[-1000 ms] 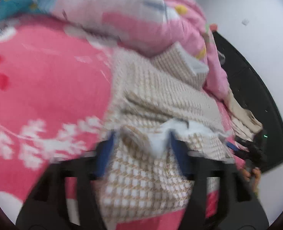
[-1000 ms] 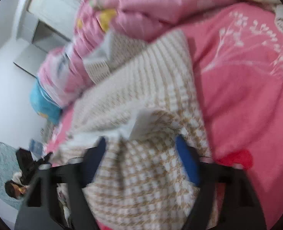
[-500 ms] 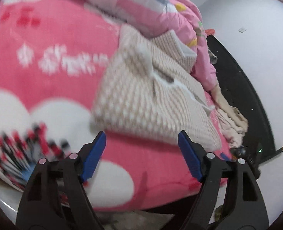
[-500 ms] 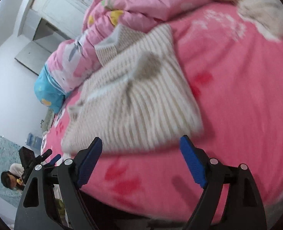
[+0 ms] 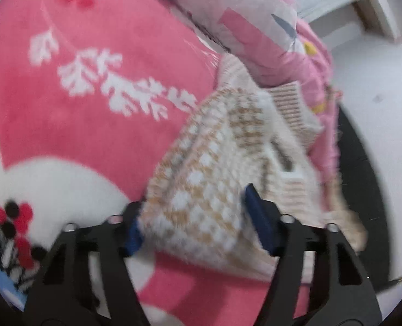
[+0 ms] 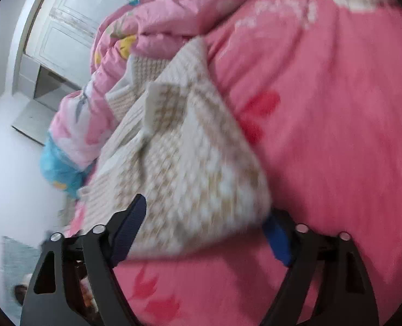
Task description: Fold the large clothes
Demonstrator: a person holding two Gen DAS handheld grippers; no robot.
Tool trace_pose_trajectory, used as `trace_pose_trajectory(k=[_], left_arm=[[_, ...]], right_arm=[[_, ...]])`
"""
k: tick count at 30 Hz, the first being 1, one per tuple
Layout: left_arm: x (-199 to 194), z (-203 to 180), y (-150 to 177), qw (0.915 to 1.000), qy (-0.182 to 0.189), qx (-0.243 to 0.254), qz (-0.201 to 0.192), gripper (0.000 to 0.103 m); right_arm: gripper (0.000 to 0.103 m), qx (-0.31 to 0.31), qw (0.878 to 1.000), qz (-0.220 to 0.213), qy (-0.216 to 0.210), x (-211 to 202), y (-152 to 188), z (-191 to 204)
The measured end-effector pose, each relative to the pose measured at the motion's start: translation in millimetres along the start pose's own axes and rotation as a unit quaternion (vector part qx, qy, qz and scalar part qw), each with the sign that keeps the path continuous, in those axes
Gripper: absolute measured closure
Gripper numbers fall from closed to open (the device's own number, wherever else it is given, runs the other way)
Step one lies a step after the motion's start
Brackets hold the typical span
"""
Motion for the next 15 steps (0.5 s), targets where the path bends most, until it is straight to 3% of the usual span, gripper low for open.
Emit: trace_pose_trajectory(k=[1,3,4,5,8,9,11,13,15], left_arm=[[2.1,-6.1,-0.7,0.9986,-0.038,0.035,-0.004,0.058],[-3.6,-21.5,-2.9,0.9898,-0.092,0.108,-0.013,0.08],[-11.1,-34.7,-3.8,0.9789,-0.129,0.157,-0.024,0.083],[-22.7,-51.2,-4.4,0.9612,-0.169,0.214,-0.043,0.086],[-58.9,-99.0,-0.7,0.9113,-0.224,0.33,-0.103,0.089],[-67.2,-107.2,-1.3,0.9065,-0.223,0.341,-0.11,0.089],[-86.2,-118.9,1.2,0.9047,-0.21,0.351,-0.119,0.089],[-109.4,-126.1,7.2,0.9062,-0.195,0.354,-0.124,0.089],[-131.1,-128.2,15.3,0.9129,-0.173,0.351,-0.118,0.089]], right_arm=[[0.039,-0.016,1.0,-0.013,0.019,2.2,-0.6,0.9],[0.056,-0.066,0.995,-0.039,0.07,3.6,-2.1,5.5],[0.073,-0.091,0.991,-0.051,0.08,-2.7,-2.8,14.2],[0.083,-0.105,0.989,-0.057,0.081,-9.6,-3.2,20.6],[0.091,-0.158,0.978,-0.096,0.098,-37.8,-4.8,46.4],[0.092,-0.163,0.977,-0.102,0.095,-44.9,-5.0,52.4],[0.093,-0.17,0.975,-0.117,0.086,-66.4,-6.2,64.8],[0.093,-0.171,0.974,-0.129,0.075,-88.4,-4.9,68.3],[0.093,-0.17,0.975,-0.13,0.058,-113.7,2.3,64.1]])
Point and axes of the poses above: each gripper's, at about its wrist camera, not at the fingertips, and x roughly the way its jaws point, z to its left, y to its underside, the point moved 7 cm from there along x, roughly the way its jaws point, and after that the axes turned 12 degrees about x, right-handed, at the moved point
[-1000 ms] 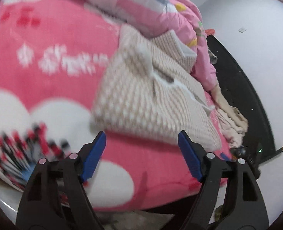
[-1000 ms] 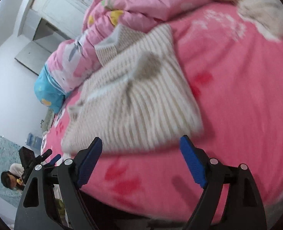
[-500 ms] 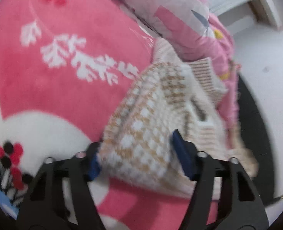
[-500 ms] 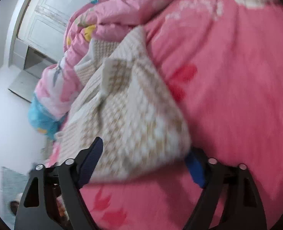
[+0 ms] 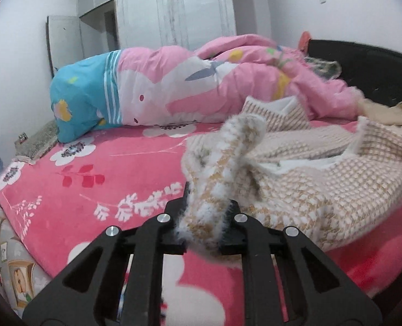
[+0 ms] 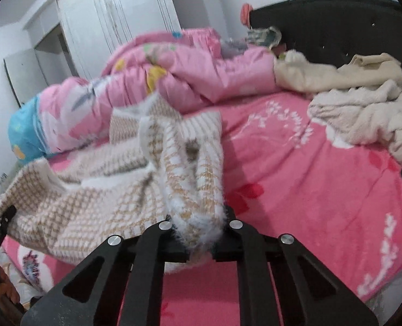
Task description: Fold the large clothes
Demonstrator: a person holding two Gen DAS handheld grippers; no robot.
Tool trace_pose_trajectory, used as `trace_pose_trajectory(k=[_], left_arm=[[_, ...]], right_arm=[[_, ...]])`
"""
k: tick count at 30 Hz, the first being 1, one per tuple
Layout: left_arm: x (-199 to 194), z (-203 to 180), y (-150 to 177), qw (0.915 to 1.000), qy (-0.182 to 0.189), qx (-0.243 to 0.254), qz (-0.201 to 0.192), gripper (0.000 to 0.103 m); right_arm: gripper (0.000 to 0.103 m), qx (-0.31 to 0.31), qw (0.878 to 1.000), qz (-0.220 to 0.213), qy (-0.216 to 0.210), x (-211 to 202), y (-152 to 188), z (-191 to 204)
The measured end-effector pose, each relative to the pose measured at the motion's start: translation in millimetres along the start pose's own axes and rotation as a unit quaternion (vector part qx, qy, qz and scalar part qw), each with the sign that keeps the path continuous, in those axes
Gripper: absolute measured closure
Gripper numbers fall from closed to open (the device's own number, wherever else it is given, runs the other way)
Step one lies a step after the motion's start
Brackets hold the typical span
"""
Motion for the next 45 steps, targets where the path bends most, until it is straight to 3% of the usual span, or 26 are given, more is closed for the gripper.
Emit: trace_pose_trajectory(k=[2,4,7,9,10,11,12,14,17,20,22,25,28,29,31,32,33,34,35,39,41,43,45], left_arm=[[-14.6,0.4,5.4,0.9996,0.024,-0.012,0.009,0.089],[-28.6,6.5,31.1,0.9984,0.044,-0.022,0.028,0.088],[-15.4,14.6,83.0,0.9901,0.09,-0.059,0.09,0.076],[3.8,28.4,121.2,0.9754,0.119,-0.117,0.143,0.069],[6.9,37.0,132.6,0.9697,0.122,-0.142,0.156,0.07],[8.0,51.5,145.3,0.9613,0.125,-0.184,0.162,0.069],[5.1,63.0,150.7,0.9549,0.135,-0.215,0.154,0.068],[-2.6,82.1,151.1,0.9478,0.143,-0.253,0.13,0.062],[-11.8,91.8,133.4,0.9583,0.133,-0.234,0.096,0.059],[-6.1,69.5,108.7,0.9689,0.147,-0.179,0.086,0.055],[3.4,51.1,97.9,0.975,0.149,-0.138,0.089,0.05],[22.9,20.0,83.2,0.9854,0.116,-0.055,0.112,0.05],[46.9,3.0,71.6,0.9876,0.1,-0.01,0.121,0.05],[53.1,-1.0,69.4,0.9879,0.096,0.002,0.122,0.052],[66.4,-9.3,66.4,0.9881,0.084,0.035,0.123,0.073],[70.7,-10.4,66.7,0.9877,0.081,0.042,0.127,0.087],[74.7,-11.1,66.8,0.9868,0.086,0.043,0.13,0.092],[73.7,-8.1,65.1,0.9874,0.093,0.032,0.124,0.093],[68.8,-2.5,62.0,0.9881,0.102,0.017,0.114,0.095],[56.5,22.2,52.5,0.9868,0.135,-0.051,0.073,0.095],[78.4,30.7,63.0,0.9759,0.171,-0.097,0.094,0.09],[100.9,35.1,77.8,0.9663,0.183,-0.128,0.128,0.08],[105.7,43.2,83.6,0.9518,0.212,-0.179,0.132,0.074]], right_arm=[[0.093,0.005,1.0,0.008,-0.022,-21.2,8.2,-12.3],[0.092,0.007,0.999,0.03,-0.041,-32.5,21.8,-26.0],[0.078,0.02,0.992,0.111,-0.052,-18.0,57.3,-57.2],[0.063,0.037,0.985,0.166,-0.022,-0.2,77.3,-79.6],[0.062,0.054,0.979,0.196,0.005,8.1,87.6,-96.9],[0.059,0.08,0.974,0.212,0.004,8.9,91.8,-110.1],[0.056,0.111,0.971,0.211,-0.024,2.7,89.5,-117.1],[0.049,0.129,0.973,0.187,-0.031,-11.4,78.0,-125.1],[0.044,0.105,0.985,0.14,-0.011,-29.4,57.6,-125.4],[0.044,0.07,0.989,0.126,-0.03,-31.7,44.3,-101.9],[0.042,0.028,0.992,0.124,-0.025,-24.1,43.2,-80.9],[0.041,-0.044,0.992,0.12,0.002,0.4,45.5,-51.5],[0.041,-0.086,0.99,0.111,0.013,22.4,42.3,-30.6],[0.041,-0.097,0.989,0.108,0.016,28.9,41.6,-25.6],[0.044,-0.119,0.987,0.101,0.036,46.7,36.9,-19.3],[0.063,-0.127,0.986,0.103,0.039,54.8,35.5,-17.2],[0.086,-0.129,0.984,0.112,0.044,64.2,34.6,-16.7],[0.094,-0.123,0.984,0.117,0.052,70.6,32.6,-17.2],[0.095,-0.115,0.985,0.117,0.047,71.6,30.4,-18.2],[0.096,-0.086,0.992,0.087,0.034,59.1,19.5,-24.0],[0.096,-0.05,0.993,0.103,0.032,71.7,21.3,-37.7],[0.095,-0.001,0.99,0.142,0.024,87.6,26.5,-54.4],[0.076,0.04,0.989,0.145,0.017,81.8,23.1,-62.9]])
Point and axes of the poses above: each gripper's, at about its wrist camera, not at the fingertips, and x roughly the way its jaws point, z to its left, y to its underside, the point moved 7 cm from there along x, roughly the way its jaws point, and after that the axes turned 12 degrees about x, right-handed, at the moved point
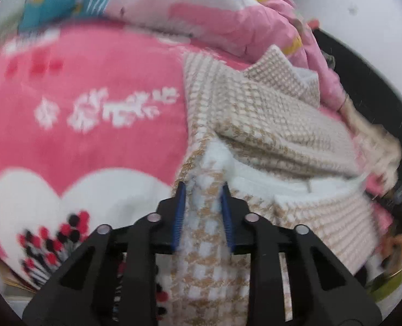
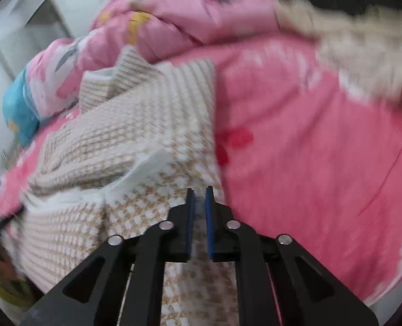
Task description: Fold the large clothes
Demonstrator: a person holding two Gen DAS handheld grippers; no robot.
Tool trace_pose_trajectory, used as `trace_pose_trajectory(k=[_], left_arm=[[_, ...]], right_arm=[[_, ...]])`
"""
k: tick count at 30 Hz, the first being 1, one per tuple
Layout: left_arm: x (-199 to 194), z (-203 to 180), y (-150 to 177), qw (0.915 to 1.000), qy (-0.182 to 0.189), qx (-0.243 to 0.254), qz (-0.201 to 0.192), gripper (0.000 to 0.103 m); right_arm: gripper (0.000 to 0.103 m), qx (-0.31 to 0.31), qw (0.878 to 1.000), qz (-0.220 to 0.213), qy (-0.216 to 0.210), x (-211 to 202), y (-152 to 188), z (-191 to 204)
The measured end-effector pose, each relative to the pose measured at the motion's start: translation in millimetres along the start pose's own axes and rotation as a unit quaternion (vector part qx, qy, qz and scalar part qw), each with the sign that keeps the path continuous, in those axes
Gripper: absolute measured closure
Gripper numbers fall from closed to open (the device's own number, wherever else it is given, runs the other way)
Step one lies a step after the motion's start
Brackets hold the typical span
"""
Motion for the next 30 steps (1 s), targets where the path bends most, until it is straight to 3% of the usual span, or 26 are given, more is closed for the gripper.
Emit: trace_pose_trajectory(k=[1,2,3,5,8,9,11,13,15,17,19,22,25,27,30], left_arm=[[-6.0,1.6,-1.3,0.9999,0.003,-0.007,-0.01,0.068],[-18.9,3.7,-3.9,0.9995,-0.009,-0.006,-0.031,0.053],[-29.4,5.0,-5.9,0.9986,-0.02,-0.001,-0.049,0.05],[-47.6,6.6,-9.8,0.9967,-0.027,0.006,-0.076,0.05],[-67.6,-2.3,-13.7,0.9957,-0.008,0.016,-0.091,0.05],[-70.3,-12.9,-14.0,0.9957,0.009,0.027,-0.088,0.05],[-64.4,-41.4,-6.9,0.9953,0.055,0.05,-0.061,0.046],[-47.5,-66.8,6.3,0.9948,0.072,0.071,-0.017,0.041],[-26.7,-84.4,23.6,0.9935,0.053,0.097,0.025,0.041],[-3.7,-90.4,40.6,0.9915,0.008,0.115,0.06,0.045],[4.0,-91.4,50.1,0.99,-0.024,0.124,0.062,0.052],[3.9,-93.6,52.1,0.988,-0.048,0.139,0.048,0.06],[-0.2,-96.3,50.8,0.9873,-0.048,0.147,0.037,0.085],[-3.8,-101.2,45.9,0.9864,-0.05,0.154,0.03,0.101],[-17.7,-106.8,36.3,0.9854,-0.057,0.161,0.005,0.103]], right_arm=[[0.07,-0.001,1.0,-0.011,0.0,-7.9,-0.9,0.0],[0.058,-0.006,0.999,-0.032,-0.004,-22.4,-2.1,2.0],[0.047,-0.008,0.999,-0.045,-0.008,-32.5,-2.5,3.8],[0.044,-0.011,0.998,-0.063,-0.027,-58.0,1.3,11.6],[0.042,-0.026,0.997,-0.045,-0.065,-70.9,18.4,33.7],[0.036,-0.034,0.996,-0.033,-0.078,-70.9,24.9,42.0],[0.033,-0.065,0.992,0.01,-0.109,-63.1,49.4,68.3],[0.032,-0.096,0.989,0.039,-0.104,-45.3,68.9,88.2],[0.032,-0.112,0.99,0.053,-0.071,-23.8,80.1,96.8],[0.032,-0.105,0.99,0.071,-0.059,-5.1,87.2,98.0],[0.039,-0.09,0.991,0.081,-0.052,8.2,88.4,94.7],[0.067,-0.089,0.992,0.071,-0.046,8.1,85.7,95.3],[0.092,-0.098,0.993,0.058,-0.039,2.7,86.1,99.4],[0.097,-0.113,0.993,0.034,-0.027,-6.3,86.1,104.0],[0.097,-0.13,0.991,-0.013,-0.018,-28.0,78.7,112.6]])
Point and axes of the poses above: each gripper's, at about its wrist camera, not at the fingertips, and x roughly the way its jaws point, z to its left, y to its underside, the point moved 7 cm from there along x, roughly the way its jaws point, and after that the axes turned 12 degrees about x, right-handed, at the moved point
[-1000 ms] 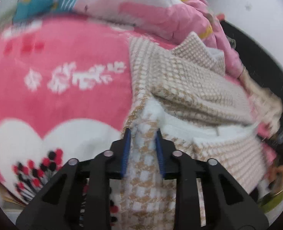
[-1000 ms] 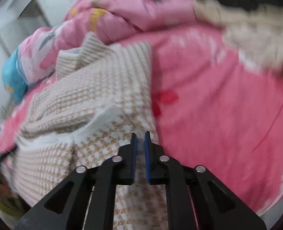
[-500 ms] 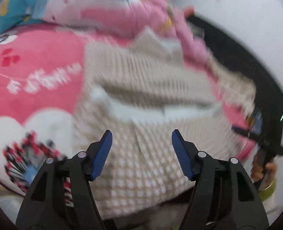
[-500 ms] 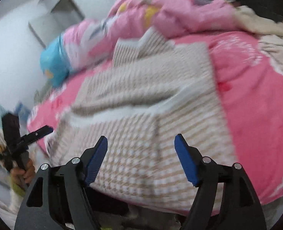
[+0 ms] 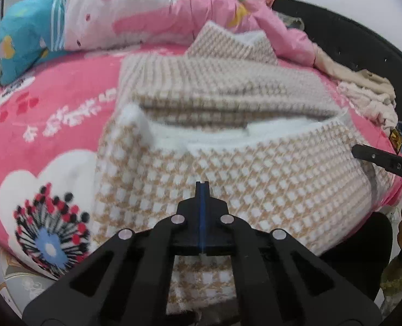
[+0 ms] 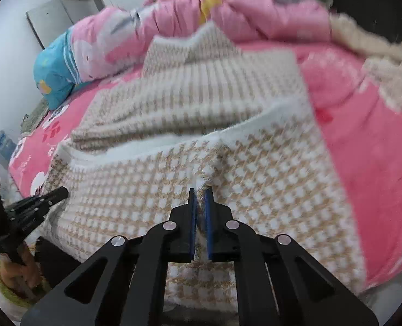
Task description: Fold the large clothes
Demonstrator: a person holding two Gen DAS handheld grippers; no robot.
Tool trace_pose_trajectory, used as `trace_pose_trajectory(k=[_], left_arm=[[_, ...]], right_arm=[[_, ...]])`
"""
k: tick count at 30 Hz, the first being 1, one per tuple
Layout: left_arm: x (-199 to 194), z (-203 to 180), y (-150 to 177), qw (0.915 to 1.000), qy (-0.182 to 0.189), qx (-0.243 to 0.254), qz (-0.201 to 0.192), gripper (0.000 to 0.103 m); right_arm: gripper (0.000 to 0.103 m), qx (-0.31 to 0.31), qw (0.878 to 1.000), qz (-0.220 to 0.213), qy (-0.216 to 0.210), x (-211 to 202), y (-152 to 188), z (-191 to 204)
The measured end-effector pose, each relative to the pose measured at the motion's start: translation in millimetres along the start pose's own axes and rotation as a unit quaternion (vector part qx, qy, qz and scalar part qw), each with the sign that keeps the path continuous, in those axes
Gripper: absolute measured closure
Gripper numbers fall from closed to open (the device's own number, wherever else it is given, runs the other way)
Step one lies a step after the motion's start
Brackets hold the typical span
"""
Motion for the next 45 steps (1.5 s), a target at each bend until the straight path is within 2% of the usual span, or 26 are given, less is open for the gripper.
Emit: trace_pose_trajectory(k=[5,6,8,10,11,12,15,21,22,23,25,26,27,29,34,37,39,43,44,45], left_arm=[[-35.1,5.7,-32.8,0.9975,-0.035,0.021,-0.058,0.103],[-33.3,6.1,-35.8,0.9978,-0.033,0.022,-0.054,0.103],[-19.3,5.0,-35.4,0.9996,-0.003,0.017,-0.023,0.103],[-0.5,6.2,-23.1,0.9991,0.034,-0.01,0.023,0.082],[8.7,5.7,-15.6,0.9974,0.05,-0.024,0.045,0.057],[13.5,5.5,-9.2,0.9964,0.059,-0.034,0.051,0.049],[28.1,5.8,0.0,0.9929,0.079,-0.065,0.062,0.049],[48.5,8.8,-6.0,0.9942,0.051,-0.08,0.051,0.051],[52.6,8.2,-6.1,0.9952,0.035,-0.077,0.049,0.055],[55.6,7.2,-7.0,0.9964,0.015,-0.067,0.049,0.064],[52.7,4.2,-7.8,0.9975,0.004,-0.055,0.044,0.073],[50.6,0.8,-8.9,0.9979,0.004,-0.052,0.039,0.085],[47.3,0.6,-10.2,0.9983,-0.003,-0.047,0.036,0.091],[39.1,-0.5,-14.8,0.9988,-0.016,-0.038,0.027,0.096],[-5.8,-1.6,-39.7,0.9986,-0.037,-0.02,-0.031,0.096],[-16.6,-0.4,-56.6,0.997,-0.052,0.001,-0.058,0.096],[-1.5,1.3,-60.8,0.9968,-0.06,0.013,-0.051,0.096],[63.9,7.2,-37.6,0.9987,-0.047,0.017,0.001,0.095],[73.4,8.8,-31.7,0.999,-0.043,0.012,0.004,0.093],[72.7,8.7,-30.8,0.9989,-0.044,0.013,-0.003,0.093]], right_arm=[[0.097,-0.031,0.998,-0.046,0.007,-21.8,-12.7,16.4],[0.097,-0.033,0.998,-0.046,0.012,-18.5,-14.2,16.9],[0.097,-0.021,0.999,-0.035,0.01,-8.1,-16.7,13.8],[0.097,-0.004,1.0,-0.022,0.006,1.0,-16.2,8.0],[0.097,0.006,1.0,-0.013,0.002,5.1,-14.3,3.3],[0.097,0.016,1.0,-0.003,-0.003,8.2,-11.5,-1.6],[0.097,0.03,0.999,0.016,-0.013,15.7,-2.7,-11.6],[0.097,0.034,0.999,0.027,-0.022,23.9,7.9,-16.3],[0.097,0.034,0.999,0.027,-0.023,24.8,9.0,-16.2],[0.097,0.035,0.999,0.027,-0.025,25.7,10.1,-16.5],[0.097,0.036,0.999,0.026,-0.027,26.0,10.8,-16.0],[0.097,0.035,0.999,0.025,-0.029,24.6,10.9,-15.8],[0.097,0.033,0.999,0.021,-0.028,22.6,10.4,-15.3],[0.097,0.027,0.999,0.012,-0.026,16.4,8.6,-15.0],[0.097,0.01,0.999,-0.033,-0.028,-14.8,-4.9,-3.4],[0.097,0.002,0.998,-0.057,-0.024,-19.4,-18.5,3.0],[0.097,0.003,0.998,-0.055,-0.019,-4.8,-23.8,2.8],[0.096,0.012,1.0,0.013,0.013,56.4,-7.6,-15.8],[0.094,0.018,0.999,0.029,0.011,66.4,-1.2,-20.8],[0.094,0.018,0.999,0.026,0.006,66.0,0.9,-22.9]])
Point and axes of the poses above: each gripper's, at about its wrist camera, not at the fingertips, and x roughly the way its jaws point, z to its left, y to its underside, the point moved 7 cm from there along x, roughly the way its jaws point, and after that the axes turned 12 degrees about x, right-handed, at the moved point
